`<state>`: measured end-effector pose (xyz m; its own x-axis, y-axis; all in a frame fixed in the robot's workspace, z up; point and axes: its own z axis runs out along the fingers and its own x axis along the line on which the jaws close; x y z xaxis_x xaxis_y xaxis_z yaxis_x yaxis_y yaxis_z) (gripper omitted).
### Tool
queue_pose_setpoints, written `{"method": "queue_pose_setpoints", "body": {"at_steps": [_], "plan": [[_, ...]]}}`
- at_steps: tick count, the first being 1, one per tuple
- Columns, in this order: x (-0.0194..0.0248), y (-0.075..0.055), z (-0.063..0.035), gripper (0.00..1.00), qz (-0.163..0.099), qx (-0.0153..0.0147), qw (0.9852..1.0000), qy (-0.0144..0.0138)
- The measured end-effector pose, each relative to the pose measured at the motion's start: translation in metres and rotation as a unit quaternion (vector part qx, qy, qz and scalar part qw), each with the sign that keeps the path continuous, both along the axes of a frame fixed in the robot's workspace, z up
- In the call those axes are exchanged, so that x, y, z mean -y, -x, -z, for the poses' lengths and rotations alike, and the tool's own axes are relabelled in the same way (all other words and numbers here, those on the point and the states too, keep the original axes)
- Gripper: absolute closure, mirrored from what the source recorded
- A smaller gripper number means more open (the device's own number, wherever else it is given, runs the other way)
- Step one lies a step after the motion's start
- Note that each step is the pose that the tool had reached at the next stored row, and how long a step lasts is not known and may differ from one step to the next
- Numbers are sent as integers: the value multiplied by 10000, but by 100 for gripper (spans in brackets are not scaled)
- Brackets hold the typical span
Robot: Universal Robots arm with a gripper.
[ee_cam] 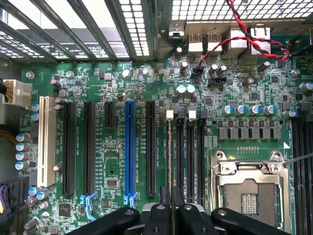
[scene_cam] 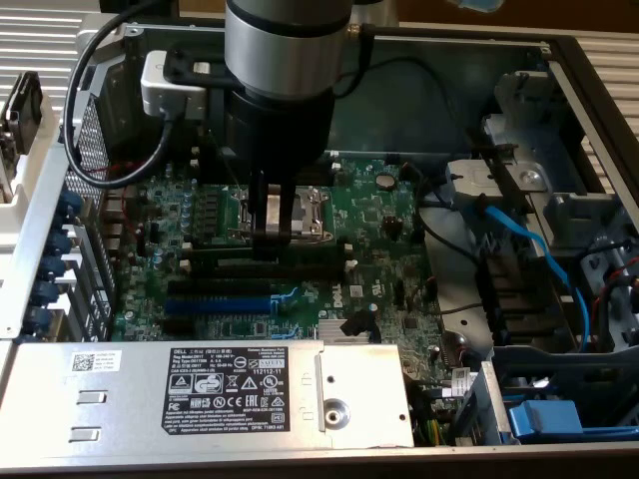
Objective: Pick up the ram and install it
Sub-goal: 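Insert the ram into the slot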
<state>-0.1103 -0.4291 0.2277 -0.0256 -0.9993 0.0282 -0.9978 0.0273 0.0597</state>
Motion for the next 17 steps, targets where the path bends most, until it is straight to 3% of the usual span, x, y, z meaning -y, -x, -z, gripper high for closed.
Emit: {"method": "queue_pose_setpoints", "body": {"at_steps": [17], "plan": [[3,9,0,87,-27,0,10000,-25]]}}
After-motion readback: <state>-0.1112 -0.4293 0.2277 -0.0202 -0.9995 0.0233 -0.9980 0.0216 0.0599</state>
